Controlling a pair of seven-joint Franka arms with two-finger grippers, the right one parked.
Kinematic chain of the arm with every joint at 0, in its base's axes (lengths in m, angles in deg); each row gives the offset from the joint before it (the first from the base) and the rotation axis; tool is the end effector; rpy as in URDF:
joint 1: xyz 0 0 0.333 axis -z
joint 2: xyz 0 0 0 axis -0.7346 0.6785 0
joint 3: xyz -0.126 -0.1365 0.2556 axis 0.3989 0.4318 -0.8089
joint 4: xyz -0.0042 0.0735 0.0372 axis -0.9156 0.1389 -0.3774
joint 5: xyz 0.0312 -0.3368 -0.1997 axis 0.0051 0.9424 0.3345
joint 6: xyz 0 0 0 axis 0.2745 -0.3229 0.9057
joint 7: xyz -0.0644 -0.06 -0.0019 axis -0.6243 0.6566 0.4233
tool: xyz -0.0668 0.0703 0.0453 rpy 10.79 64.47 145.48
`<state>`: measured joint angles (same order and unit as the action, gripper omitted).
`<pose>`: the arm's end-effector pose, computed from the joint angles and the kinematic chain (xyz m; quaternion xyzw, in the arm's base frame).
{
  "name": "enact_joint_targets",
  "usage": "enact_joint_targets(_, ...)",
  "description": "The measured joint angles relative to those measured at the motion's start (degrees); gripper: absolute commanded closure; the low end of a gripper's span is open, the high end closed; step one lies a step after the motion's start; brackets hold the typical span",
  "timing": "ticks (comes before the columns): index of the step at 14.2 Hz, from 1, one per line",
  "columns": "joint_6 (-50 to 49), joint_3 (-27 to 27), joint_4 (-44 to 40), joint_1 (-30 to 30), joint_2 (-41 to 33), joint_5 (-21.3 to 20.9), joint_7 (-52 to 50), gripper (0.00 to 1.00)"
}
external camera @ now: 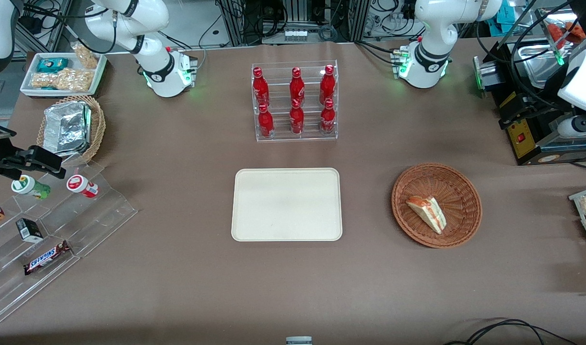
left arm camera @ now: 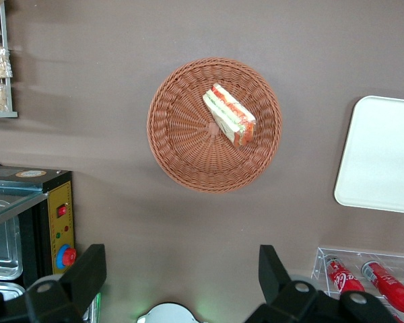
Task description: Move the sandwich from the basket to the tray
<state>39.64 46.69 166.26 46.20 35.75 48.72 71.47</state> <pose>0.5333 -0.0498 0.6596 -0.9978 -0.0576 0.0283 0.0190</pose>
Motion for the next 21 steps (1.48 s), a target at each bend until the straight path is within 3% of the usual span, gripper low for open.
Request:
enact_joint_targets(6,-0.04,0.01,0.59,0.48,0.53,0.02,0.06,0.00)
enact_joint_targets(12,1.58,-0.98,3.73,0.16,9.20,-0.04,-6.20,0.00)
enact_joint_targets(17,18.93,-0.99,10.45,0.19,17.61,-0.04,-23.80,0.00)
enact_joint_targets(21,29.60,-0.82,15.30,0.32,19.97,-0.04,-31.75,0.00)
